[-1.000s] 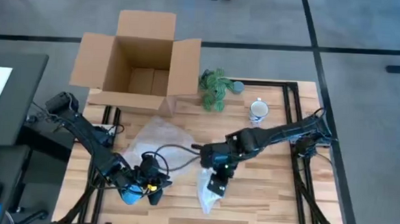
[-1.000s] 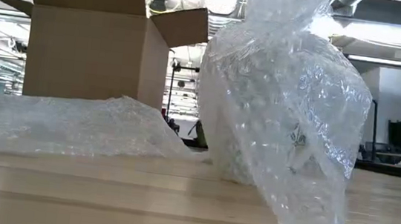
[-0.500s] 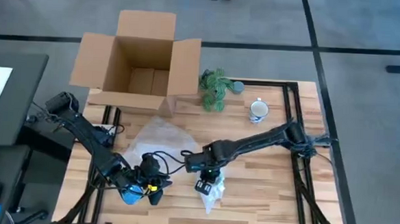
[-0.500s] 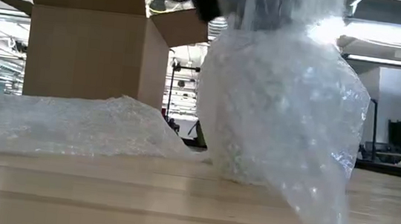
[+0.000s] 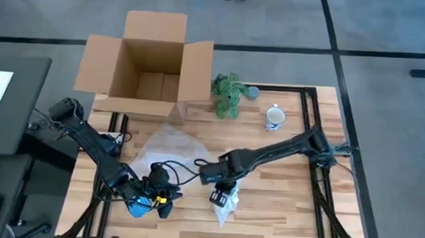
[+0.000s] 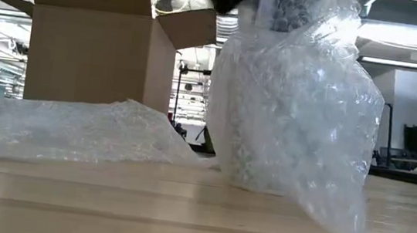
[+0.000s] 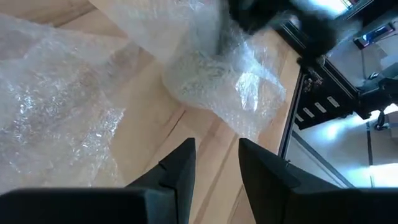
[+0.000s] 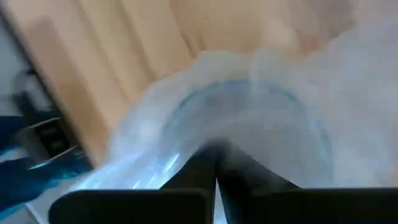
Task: Wrap mug
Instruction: Wrap the green mug with the bubble wrap
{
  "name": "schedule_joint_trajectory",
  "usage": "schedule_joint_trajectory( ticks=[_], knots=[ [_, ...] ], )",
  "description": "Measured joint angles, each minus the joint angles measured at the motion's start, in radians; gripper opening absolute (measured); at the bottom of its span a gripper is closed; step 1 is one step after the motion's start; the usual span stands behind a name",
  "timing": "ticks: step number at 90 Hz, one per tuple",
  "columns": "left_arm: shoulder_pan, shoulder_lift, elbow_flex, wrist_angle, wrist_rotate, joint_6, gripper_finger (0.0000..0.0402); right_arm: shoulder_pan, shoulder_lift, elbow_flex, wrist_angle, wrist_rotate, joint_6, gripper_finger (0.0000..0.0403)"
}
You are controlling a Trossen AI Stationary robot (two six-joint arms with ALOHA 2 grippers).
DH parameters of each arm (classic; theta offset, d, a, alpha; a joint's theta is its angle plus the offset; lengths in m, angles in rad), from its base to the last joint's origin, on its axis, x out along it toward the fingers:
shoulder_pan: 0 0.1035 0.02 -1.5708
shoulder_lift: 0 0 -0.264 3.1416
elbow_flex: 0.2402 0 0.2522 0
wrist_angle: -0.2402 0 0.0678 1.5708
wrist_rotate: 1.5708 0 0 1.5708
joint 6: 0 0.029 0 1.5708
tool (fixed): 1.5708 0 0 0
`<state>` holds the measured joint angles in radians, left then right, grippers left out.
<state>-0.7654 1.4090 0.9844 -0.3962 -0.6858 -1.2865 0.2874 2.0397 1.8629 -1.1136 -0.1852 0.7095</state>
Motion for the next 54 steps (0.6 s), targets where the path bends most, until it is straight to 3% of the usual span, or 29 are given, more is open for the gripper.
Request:
schedule_joint_trajectory(
  ticks=[18, 27, 38, 54],
  knots=[
    [0.000, 0.000, 0.000, 0.000, 0.020, -0.001, 0.0105, -0.001, -0.124, 0.000, -0.015, 0.003, 0.008, 0.0000],
    [0.000, 0.000, 0.000, 0.000, 0.026, -0.001, 0.0105, -0.001, -0.160, 0.000, -0.006, 0.088, 0.036, 0.0000],
    [0.000, 0.000, 0.000, 0.004, 0.026, -0.001, 0.0104, -0.001, -0.141, -0.003, 0.027, 0.209, 0.073, 0.0000],
    [0.000, 0.000, 0.000, 0.003, 0.026, -0.001, 0.0104, -0.007, -0.045, -0.008, 0.077, 0.178, 0.076, 0.0000]
  ],
)
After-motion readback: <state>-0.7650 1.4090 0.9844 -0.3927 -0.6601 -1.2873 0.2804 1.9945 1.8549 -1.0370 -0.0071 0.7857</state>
